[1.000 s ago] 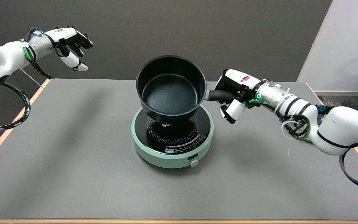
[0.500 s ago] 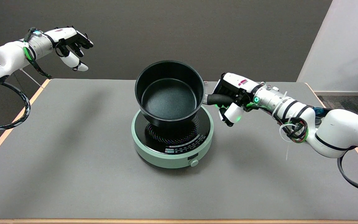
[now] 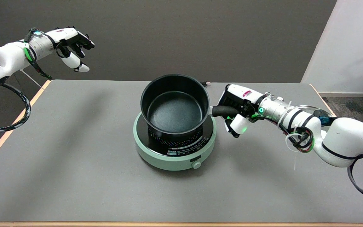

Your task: Place the pot onto the induction cooker.

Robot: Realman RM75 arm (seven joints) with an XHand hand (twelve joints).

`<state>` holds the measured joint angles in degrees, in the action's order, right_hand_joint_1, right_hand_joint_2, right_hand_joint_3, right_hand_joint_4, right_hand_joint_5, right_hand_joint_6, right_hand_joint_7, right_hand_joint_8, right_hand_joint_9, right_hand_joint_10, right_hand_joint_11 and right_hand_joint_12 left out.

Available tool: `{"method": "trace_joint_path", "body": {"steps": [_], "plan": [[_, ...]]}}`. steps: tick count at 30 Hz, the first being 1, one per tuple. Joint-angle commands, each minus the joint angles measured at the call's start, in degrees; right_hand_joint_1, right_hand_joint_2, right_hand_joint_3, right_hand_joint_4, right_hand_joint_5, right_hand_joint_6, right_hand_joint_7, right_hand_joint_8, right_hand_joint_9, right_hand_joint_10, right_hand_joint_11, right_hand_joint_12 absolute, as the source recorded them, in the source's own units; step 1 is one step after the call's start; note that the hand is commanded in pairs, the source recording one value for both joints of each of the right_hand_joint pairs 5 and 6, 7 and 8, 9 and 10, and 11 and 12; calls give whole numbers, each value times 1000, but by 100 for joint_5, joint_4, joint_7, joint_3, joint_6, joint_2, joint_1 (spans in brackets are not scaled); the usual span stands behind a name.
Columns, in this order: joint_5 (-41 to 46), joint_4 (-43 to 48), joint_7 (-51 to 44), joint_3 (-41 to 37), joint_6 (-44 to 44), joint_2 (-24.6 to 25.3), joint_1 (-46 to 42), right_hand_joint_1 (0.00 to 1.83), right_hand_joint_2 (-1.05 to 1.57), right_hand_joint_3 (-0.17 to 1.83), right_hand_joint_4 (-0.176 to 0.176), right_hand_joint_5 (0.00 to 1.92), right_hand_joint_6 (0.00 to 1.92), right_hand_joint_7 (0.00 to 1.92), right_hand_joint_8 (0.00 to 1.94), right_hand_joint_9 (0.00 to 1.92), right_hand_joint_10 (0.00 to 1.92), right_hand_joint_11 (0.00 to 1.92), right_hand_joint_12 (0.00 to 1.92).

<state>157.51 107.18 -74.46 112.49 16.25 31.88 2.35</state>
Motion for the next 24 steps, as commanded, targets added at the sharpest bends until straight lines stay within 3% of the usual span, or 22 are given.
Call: {"method": "trace_joint_path", "body": {"steps": [1,12,17,24], "plan": [[0,14,13,-47,-104,-154,-285,1389,101,1833,-109,1411,1411,1411,1411,1411,1411,1411,1411],[-19,-3,-19,-102,-339,-196,-318,1389,102,1833,-109,1406,1406,1406,1406,1406,1406,1406,1406],[-48,-8,-97,-250,-414,-196,-318,1378,71,1833,-78,1322,1322,1322,1322,1322,1322,1322,1322],[-29,-9,-235,-555,-421,-188,-305,1373,34,1833,-67,1284,1284,1284,1284,1284,1284,1284,1284]]}}
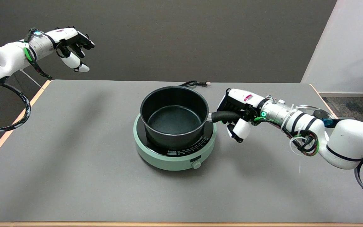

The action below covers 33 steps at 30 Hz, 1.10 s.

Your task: Place the pot onto the induction cooker.

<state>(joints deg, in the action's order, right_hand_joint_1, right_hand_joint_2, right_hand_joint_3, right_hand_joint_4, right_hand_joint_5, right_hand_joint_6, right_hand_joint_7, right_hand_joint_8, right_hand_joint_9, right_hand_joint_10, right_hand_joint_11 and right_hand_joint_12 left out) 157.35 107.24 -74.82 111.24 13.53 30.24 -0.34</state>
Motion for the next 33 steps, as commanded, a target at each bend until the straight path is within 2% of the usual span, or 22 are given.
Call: {"method": "trace_joint_path", "body": {"steps": [1,27,28,31,32,33], "plan": [[-10,-18,-199,-442,-149,-24,-34,1373,31,1833,-67,1284,1284,1284,1284,1284,1284,1284,1284],[-31,-89,-222,-448,-149,-16,-2,1352,-225,1833,-41,1217,1217,1217,1217,1217,1217,1217,1217],[-31,-84,-271,-450,-149,-16,-2,1341,-239,1833,-30,1189,1189,1189,1189,1189,1189,1189,1189],[-31,-82,-343,-450,-184,-16,-2,1241,-501,1833,26,998,998,998,998,998,998,998,998],[-31,-82,-343,-450,-195,-16,-2,1220,-520,1833,23,921,921,921,921,921,921,921,921],[-31,-82,-343,-450,-202,-16,-2,1208,-493,1833,-10,827,827,827,827,827,827,827,827]]}}
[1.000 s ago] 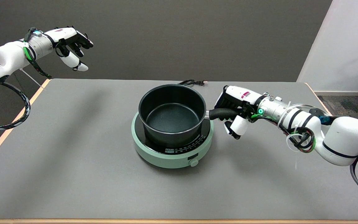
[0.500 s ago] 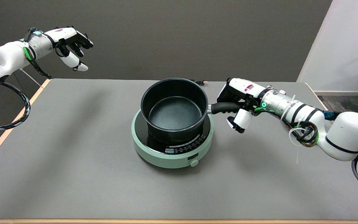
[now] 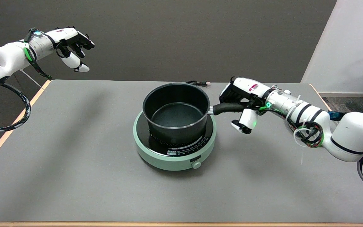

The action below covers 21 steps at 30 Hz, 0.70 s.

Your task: Place the pot onto the induction cooker.

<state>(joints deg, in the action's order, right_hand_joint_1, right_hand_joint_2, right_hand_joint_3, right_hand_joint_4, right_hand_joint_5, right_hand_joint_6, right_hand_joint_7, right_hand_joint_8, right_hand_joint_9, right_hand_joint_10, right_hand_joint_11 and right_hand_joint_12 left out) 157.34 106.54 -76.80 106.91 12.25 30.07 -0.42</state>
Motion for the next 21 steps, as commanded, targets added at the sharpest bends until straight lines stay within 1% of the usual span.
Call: {"method": "trace_joint_path", "body": {"steps": [1,2,3,4,9,11,12,13,14,16,17,21], "plan": [[-31,-6,-145,-22,-77,0,6,1210,-426,1833,-70,726,726,726,726,726,726,726,726],[-31,-4,-145,-25,-77,0,6,1228,-379,1833,-125,651,651,651,651,651,651,651,651],[-31,-3,-150,-25,-77,0,6,1241,-359,1833,-162,604,604,604,604,604,604,604,604],[-31,-3,-158,-25,-77,0,6,1197,-394,1833,-175,540,540,540,540,540,540,540,540],[-31,5,-201,-33,-77,0,6,1175,-623,1833,-176,269,269,269,269,269,269,269,269],[-36,5,-206,-33,-77,0,6,1177,-840,1833,-176,91,91,91,91,91,91,91,91],[-39,5,-239,-45,-77,0,6,1180,-959,1833,-176,37,37,37,37,37,37,37,37],[-39,5,-307,-66,-77,0,6,1196,-1027,1833,-176,26,26,26,26,26,26,26,26],[-39,11,-351,-90,-65,0,6,1231,-1013,1791,-176,30,30,30,30,30,30,30,30],[-39,13,-400,-198,-37,0,6,1306,-897,1540,-176,34,34,34,34,34,34,34,34],[-39,13,-400,-266,-25,6,0,1314,-905,1421,-176,32,32,32,32,32,32,32,32],[17,20,-253,-675,-26,24,-61,1307,-947,1352,-176,5,5,5,5,5,5,5,5]]}}
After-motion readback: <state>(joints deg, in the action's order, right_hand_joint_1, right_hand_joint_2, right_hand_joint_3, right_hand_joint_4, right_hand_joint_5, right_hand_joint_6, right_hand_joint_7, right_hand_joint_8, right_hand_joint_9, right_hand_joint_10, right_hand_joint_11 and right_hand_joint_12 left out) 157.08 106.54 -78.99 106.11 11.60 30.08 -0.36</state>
